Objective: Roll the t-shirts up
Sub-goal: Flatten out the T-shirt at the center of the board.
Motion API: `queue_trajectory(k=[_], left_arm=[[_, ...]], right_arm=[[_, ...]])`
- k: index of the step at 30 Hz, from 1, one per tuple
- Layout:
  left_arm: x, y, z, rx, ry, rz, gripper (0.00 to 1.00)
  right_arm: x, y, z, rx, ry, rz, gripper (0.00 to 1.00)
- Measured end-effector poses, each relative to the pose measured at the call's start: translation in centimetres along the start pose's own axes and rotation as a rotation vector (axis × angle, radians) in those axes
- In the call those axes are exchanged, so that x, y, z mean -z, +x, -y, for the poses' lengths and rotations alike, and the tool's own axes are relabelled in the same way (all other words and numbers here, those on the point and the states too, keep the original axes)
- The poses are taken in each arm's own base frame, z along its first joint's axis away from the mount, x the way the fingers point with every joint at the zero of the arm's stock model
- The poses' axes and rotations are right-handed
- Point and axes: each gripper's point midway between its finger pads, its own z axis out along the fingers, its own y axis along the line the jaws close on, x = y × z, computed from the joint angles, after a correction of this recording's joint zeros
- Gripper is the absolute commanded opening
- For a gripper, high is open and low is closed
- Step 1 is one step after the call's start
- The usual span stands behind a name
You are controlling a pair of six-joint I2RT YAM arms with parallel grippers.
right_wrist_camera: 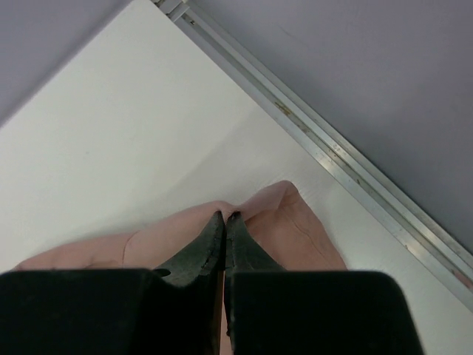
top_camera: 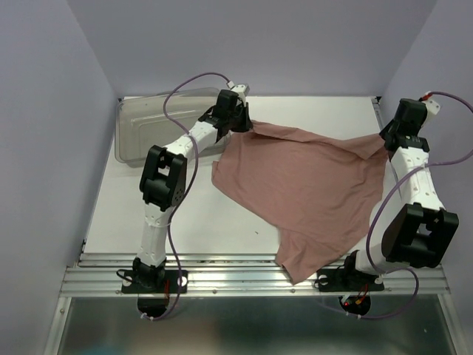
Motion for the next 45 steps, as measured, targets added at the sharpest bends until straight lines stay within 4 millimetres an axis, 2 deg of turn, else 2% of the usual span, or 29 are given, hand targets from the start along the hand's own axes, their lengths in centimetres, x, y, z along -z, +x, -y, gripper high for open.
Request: queue_trajectory(k=[4,9,14,25,26,27,29,30,31,34,36,39,42,45], left_arm=[[0.4,1.5,-0.4,-0.002,-0.044,-0.015,0.0],[0.3,3.5,-1.9,0.002,-0.102,-0.053,0.0],[0.3,3.4,-2.1,-0.003,-0.111,-0.046,0.0],[0.1,3.9,-0.9,-0.031,-0.097,-0.056,0.0],[0.2,3.8,-0.8,-0.034,-0.099,-0.065,0.18],[0.2,3.4,-0.7,-0.044,-0.098,-0.065,0.4],[-0.1,2.4,-0.4,-0.053,-0.092,-0.06,0.89],[-0.4,2.0,-0.2,-0.064,-0.084,-0.054,0.97],[-0.5,1.5,0.1,-0.066,-0.077,-0.044,0.99],[-0.4,1.6,0.2,-0.078,-0.072,-0.054,0.99],[-0.4,2.2,0.0,-0.083,-0.077,-0.07,0.98],[0.1,3.6,-0.2,-0.1,-0.099,-0.099,0.92],[1.8,4.7,0.5,-0.114,-0.111,-0.12,0.92],[4.6,4.7,1.4,-0.122,-0.112,-0.112,0.83]], right_arm=[[0.1,0.3,-0.2,-0.007,-0.017,-0.01,0.01],[0.2,0.5,-0.7,-0.016,-0.042,-0.021,0.01],[0.1,1.3,-0.5,-0.012,-0.043,-0.038,0.01],[0.1,2.4,0.0,-0.005,-0.03,-0.057,0.01],[0.0,2.4,0.0,-0.004,-0.03,-0.057,0.01],[0.0,2.4,0.0,-0.004,-0.029,-0.058,0.01],[0.0,2.7,0.1,-0.003,-0.027,-0.061,0.01],[0.0,2.8,0.1,-0.002,-0.026,-0.063,0.01],[0.1,2.8,0.2,-0.001,-0.026,-0.065,0.01],[0.1,2.7,0.2,-0.003,-0.027,-0.061,0.01],[0.2,2.7,0.2,-0.003,-0.027,-0.06,0.01],[0.2,2.6,0.1,-0.004,-0.028,-0.059,0.01],[0.3,2.6,0.1,-0.004,-0.029,-0.057,0.01],[0.3,2.5,0.1,-0.005,-0.03,-0.056,0.01]])
